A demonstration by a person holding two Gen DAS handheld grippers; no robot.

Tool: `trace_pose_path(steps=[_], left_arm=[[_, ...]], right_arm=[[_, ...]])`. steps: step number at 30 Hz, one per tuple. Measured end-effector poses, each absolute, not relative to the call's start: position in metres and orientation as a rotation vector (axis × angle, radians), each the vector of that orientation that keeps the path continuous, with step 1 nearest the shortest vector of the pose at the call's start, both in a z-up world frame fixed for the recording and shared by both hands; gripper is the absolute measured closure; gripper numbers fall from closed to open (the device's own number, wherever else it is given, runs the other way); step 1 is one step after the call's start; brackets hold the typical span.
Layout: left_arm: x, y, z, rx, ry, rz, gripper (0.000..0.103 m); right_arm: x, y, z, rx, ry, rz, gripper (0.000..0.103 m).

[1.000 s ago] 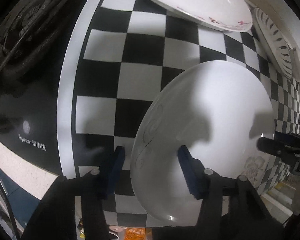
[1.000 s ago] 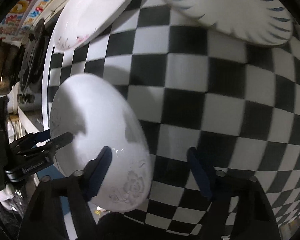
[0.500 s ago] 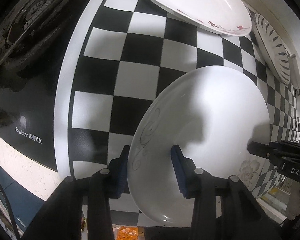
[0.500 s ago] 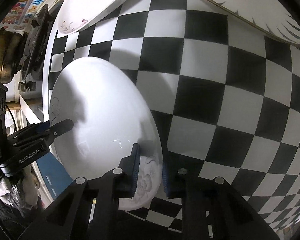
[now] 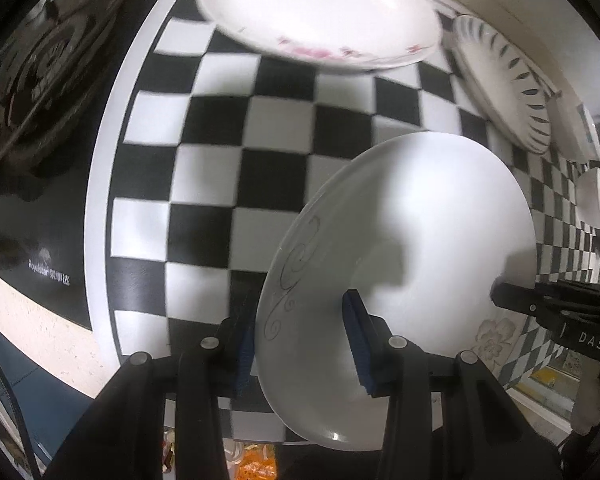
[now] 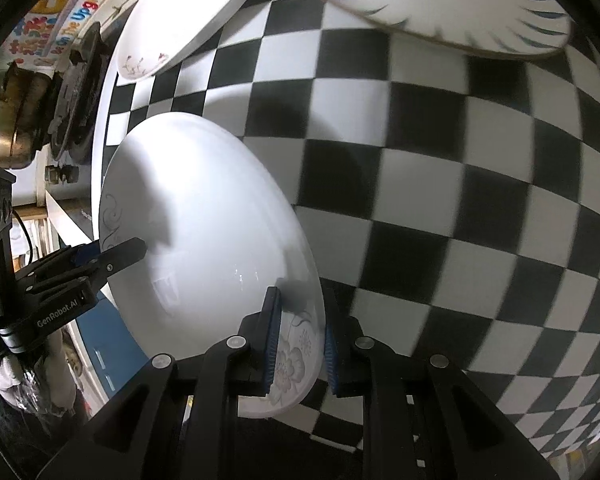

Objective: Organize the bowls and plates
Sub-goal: 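Lift the white floral-rim plate off the cloth with both grippers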

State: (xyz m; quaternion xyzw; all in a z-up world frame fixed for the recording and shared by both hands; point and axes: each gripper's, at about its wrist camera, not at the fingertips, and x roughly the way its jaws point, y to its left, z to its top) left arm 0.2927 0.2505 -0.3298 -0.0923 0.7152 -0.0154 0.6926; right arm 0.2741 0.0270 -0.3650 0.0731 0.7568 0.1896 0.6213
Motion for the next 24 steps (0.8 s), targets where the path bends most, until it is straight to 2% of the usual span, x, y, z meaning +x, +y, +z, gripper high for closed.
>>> trace_pose_path(steps=[6, 14, 24], left_arm=[[0.313, 0.235, -0.295, -0.169, 1.57, -0.099, 0.065], [0.312, 0.182, -0.287, -0.105, 1.571, -0.207, 0.065], [0.299, 0.133, -0.338, -0.042, 1.619, -0.267, 0.065]], right_arm=[[0.276, 0.0, -0.35, 0.221, 1.702, 0.396, 0.082], [0.264, -0.042, -0.341, 0.294, 1.677, 0.296, 0.082], [0.263, -0.085, -0.361, 0.364, 1.686, 0.196, 0.082]])
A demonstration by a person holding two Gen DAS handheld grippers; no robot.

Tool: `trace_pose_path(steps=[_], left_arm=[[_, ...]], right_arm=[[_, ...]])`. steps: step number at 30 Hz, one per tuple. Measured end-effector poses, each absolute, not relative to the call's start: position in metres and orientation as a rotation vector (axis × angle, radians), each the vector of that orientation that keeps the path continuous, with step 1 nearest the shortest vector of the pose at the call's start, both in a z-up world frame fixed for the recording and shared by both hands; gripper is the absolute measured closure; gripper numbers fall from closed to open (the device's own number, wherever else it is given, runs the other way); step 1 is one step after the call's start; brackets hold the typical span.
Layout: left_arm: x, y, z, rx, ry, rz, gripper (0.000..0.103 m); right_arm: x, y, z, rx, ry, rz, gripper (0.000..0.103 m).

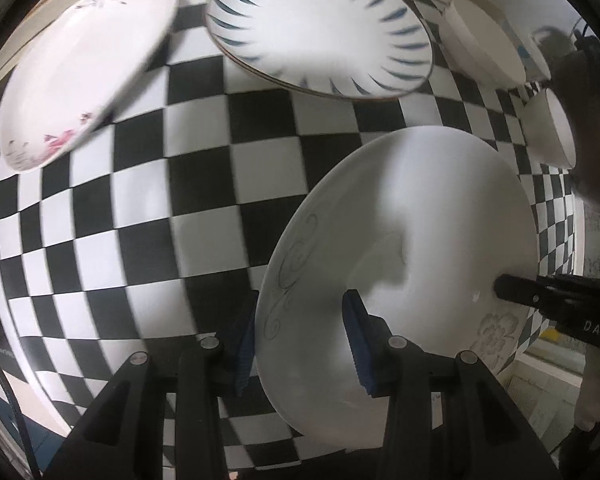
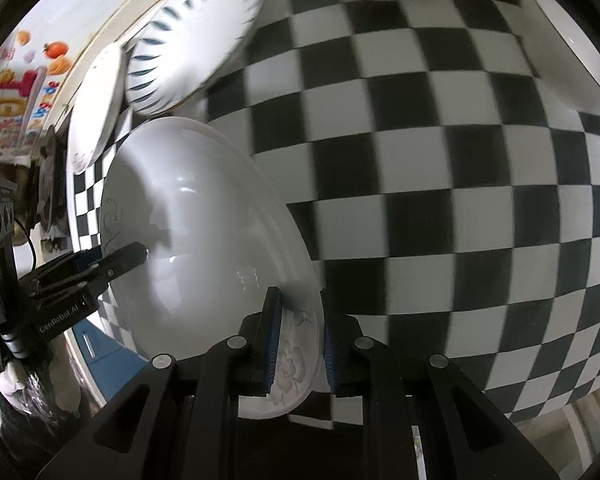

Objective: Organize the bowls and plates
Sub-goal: 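Lift the white floral-rim plate off the cloth with both grippers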

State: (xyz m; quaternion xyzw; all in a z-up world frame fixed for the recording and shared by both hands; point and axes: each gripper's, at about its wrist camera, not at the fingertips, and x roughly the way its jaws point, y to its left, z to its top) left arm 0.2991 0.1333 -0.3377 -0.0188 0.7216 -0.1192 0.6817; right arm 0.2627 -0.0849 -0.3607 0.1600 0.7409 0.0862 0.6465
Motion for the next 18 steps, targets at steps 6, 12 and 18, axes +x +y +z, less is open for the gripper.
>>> trace_pose_path(steps=[6, 12, 18], left_arm=[[0.297, 0.15, -0.344, -0.063, 1.647, -0.237, 0.065], [0.301, 0.146, -0.351, -0.035, 1.642, -0.196, 0.065], [0.3, 0.163, -0.345, -0.047, 1.637, -0.181, 0.061]], right_arm=[[0.274, -0.086, -0.383, 0.374, 1.708, 0.186, 0.082], [0.282, -0.075, -0.4, 0.358, 1.732, 0.212, 0.082], [0.288, -0.083, -0.406, 0.346, 1.751, 0.246, 0.081]])
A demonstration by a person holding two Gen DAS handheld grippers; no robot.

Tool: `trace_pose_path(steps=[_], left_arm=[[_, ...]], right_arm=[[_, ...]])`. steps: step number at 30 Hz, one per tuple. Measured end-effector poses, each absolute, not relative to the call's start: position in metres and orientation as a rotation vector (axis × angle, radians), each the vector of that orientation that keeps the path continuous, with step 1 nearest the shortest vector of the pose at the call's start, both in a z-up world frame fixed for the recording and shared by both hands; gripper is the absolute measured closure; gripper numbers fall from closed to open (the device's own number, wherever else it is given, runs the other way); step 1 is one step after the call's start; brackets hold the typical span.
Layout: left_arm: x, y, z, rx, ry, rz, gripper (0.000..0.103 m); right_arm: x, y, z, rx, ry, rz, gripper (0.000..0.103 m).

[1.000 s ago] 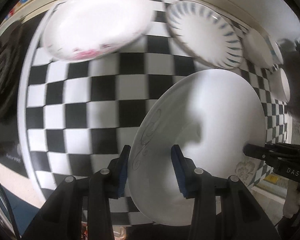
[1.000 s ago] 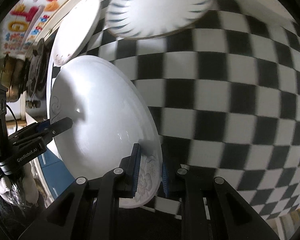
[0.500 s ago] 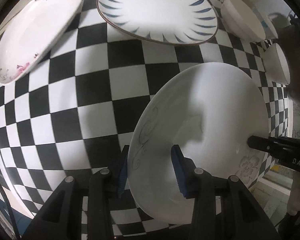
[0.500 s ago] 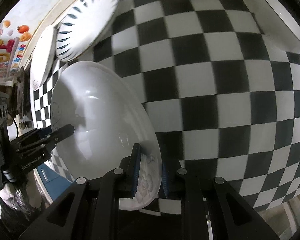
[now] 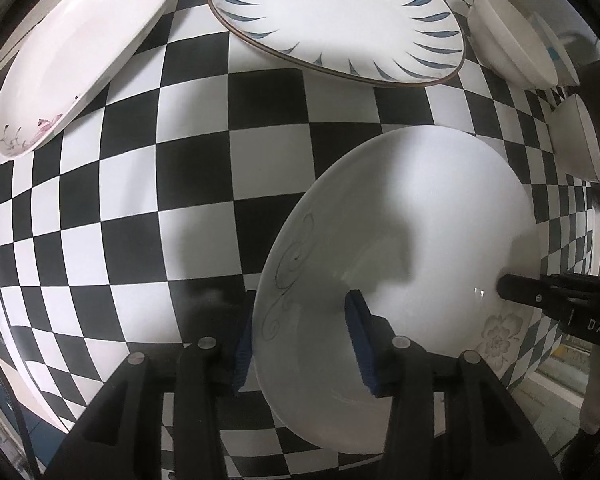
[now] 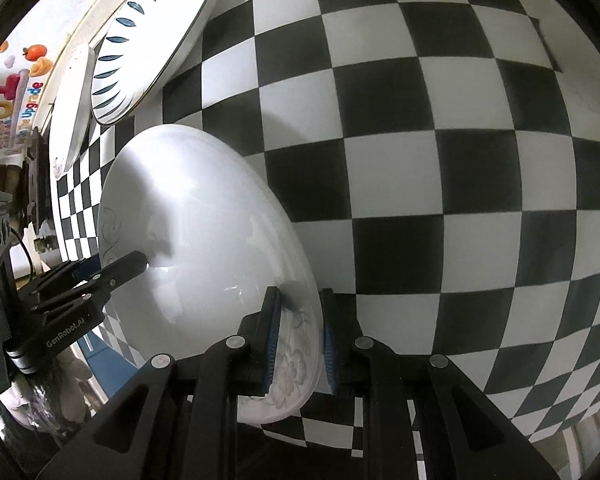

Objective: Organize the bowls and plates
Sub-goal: 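Lift the white floral-rim plate off the cloth with both grippers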

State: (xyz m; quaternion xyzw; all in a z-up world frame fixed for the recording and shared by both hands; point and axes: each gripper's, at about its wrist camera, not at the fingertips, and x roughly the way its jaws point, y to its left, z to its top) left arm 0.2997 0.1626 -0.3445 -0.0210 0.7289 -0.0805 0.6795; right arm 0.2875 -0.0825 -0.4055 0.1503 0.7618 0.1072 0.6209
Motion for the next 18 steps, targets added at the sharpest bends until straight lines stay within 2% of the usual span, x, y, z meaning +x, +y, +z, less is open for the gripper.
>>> trace_pose_path(steps=[13, 18], left_arm=[[0.263, 0.162, -0.351, -0.142, 1.652, -0.098, 0.061], [0.238, 0.196, -0.313, -0.234, 1.557, 0.022, 0.063]], right_arm=[[0.295, -0.082, -0.401, 0.257, 1.755, 0.316, 0.079], [0.293, -0.093, -0.377, 0.213, 1.716, 0.297, 0.078]])
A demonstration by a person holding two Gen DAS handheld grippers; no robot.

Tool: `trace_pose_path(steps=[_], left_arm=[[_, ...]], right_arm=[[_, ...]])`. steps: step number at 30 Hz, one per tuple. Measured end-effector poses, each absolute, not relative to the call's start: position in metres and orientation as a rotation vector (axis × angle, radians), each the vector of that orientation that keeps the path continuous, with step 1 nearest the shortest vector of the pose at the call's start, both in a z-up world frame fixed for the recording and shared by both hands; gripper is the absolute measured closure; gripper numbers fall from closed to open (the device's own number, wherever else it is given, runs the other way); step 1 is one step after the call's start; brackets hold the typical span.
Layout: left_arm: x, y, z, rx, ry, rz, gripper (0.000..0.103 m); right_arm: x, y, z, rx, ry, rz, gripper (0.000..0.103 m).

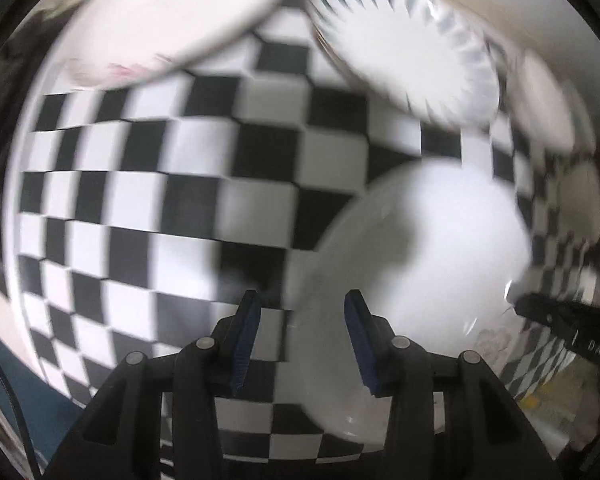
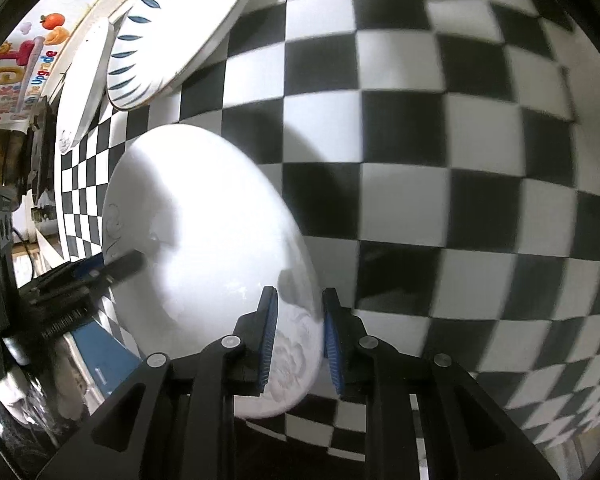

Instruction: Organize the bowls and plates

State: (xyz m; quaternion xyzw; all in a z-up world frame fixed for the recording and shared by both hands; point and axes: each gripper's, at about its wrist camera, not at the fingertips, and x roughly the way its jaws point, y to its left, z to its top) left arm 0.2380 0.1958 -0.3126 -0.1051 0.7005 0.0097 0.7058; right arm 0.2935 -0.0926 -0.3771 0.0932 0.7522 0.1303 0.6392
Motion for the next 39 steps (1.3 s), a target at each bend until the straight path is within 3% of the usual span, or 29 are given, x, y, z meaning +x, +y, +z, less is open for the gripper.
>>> trace_pose_path(steps=[3, 7, 9, 14, 24, 33, 35, 37, 39], left_arm=[[0.232, 0.225, -0.275, -0.294, 1.458, 0.088, 0.061], [0.252, 0.261, -0.249, -0.372, 1.365, 0.119, 0.061], [0.275, 0.261, -0.257, -0.372, 1.337, 0.142, 0.061], [0.327, 0.294, -0.288, -0.442, 1.292, 0.202, 0.061], [0.368, 0.39, -0.352, -0.611, 1.384, 0.29, 0.061], [0.39, 0.404, -0.371, -0.586, 1.425, 0.241, 0.063], [0.394, 0.404, -0.371, -0.581, 1.427, 0.231, 0.068], [0.401, 0.403, -0.373, -0.594, 1.43, 0.189, 0.082], [0.403, 0.399, -0.372, -0.588, 1.434, 0.188, 0.082]], right_arm=[[0.292, -0.093, -0.335, 0.213, 1.624, 0.308, 0.071], [0.304, -0.066, -0.268, 0.2, 1.305, 0.387, 0.033], [0.323, -0.038, -0.25, 0.184, 1.198, 0.465, 0.03], [0.403, 0.034, -0.272, 0.202, 1.352, 0.561, 0.03], [0.529, 0.133, -0.363, 0.078, 1.545, 0.619, 0.043], [0.571, 0.171, -0.411, 0.067, 1.646, 0.642, 0.069], [0.571, 0.176, -0.417, 0.067, 1.665, 0.653, 0.076], [0.571, 0.179, -0.42, 0.063, 1.674, 0.647, 0.08], [0.572, 0.177, -0.42, 0.07, 1.67, 0.645, 0.084]])
